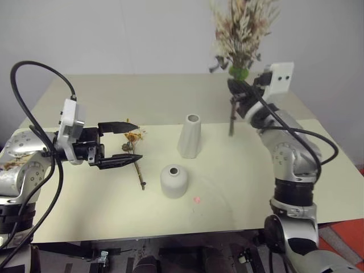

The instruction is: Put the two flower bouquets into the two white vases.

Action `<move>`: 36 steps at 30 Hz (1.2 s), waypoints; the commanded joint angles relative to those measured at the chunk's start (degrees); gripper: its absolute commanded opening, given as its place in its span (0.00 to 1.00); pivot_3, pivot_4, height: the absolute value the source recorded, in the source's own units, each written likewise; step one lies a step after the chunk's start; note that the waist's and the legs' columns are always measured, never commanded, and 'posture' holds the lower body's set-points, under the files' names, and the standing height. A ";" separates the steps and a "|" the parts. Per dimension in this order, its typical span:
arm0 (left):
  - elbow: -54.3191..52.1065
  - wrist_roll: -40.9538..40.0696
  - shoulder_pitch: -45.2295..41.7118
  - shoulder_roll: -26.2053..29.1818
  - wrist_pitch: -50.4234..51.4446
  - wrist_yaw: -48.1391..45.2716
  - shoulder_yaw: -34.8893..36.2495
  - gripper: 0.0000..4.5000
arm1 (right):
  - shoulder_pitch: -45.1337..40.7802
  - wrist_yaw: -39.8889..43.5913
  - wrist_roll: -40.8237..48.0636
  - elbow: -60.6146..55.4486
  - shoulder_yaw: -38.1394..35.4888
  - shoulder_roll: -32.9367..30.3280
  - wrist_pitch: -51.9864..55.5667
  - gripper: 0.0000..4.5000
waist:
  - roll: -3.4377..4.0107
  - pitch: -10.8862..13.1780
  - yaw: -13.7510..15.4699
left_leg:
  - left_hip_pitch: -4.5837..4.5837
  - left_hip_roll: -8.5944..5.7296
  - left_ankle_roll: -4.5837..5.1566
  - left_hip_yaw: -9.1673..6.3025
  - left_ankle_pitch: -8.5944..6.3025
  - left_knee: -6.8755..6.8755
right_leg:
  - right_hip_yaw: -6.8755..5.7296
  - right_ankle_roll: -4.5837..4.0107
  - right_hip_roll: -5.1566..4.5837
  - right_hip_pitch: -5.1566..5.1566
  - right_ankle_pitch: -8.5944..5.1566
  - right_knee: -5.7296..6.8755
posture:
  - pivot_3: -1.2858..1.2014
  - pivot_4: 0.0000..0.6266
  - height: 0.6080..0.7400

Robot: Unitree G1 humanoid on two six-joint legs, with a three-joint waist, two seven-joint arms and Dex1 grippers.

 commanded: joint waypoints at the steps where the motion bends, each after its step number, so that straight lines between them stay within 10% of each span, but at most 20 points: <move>1: -0.82 -0.40 -1.20 0.39 -0.29 -0.09 0.85 1.00 | -3.55 1.60 2.21 0.60 0.46 2.34 -5.87 0.05 | 0.00 0.00 -0.16 | -0.01 0.01 0.00 -0.01 0.00 0.00 | -0.01 0.00 0.01 0.00 0.00 -0.01 | 0.52 0.24 1.00; 36: -7.70 -5.72 3.75 -0.17 5.83 11.38 8.46 1.00 | -5.17 6.67 -0.76 20.66 5.97 9.62 -24.29 0.05 | 0.04 0.03 -0.70 | -0.04 -0.01 -0.06 -0.03 0.03 -0.03 | -0.01 -0.02 -0.03 -0.09 0.01 0.05 | 0.52 0.24 1.00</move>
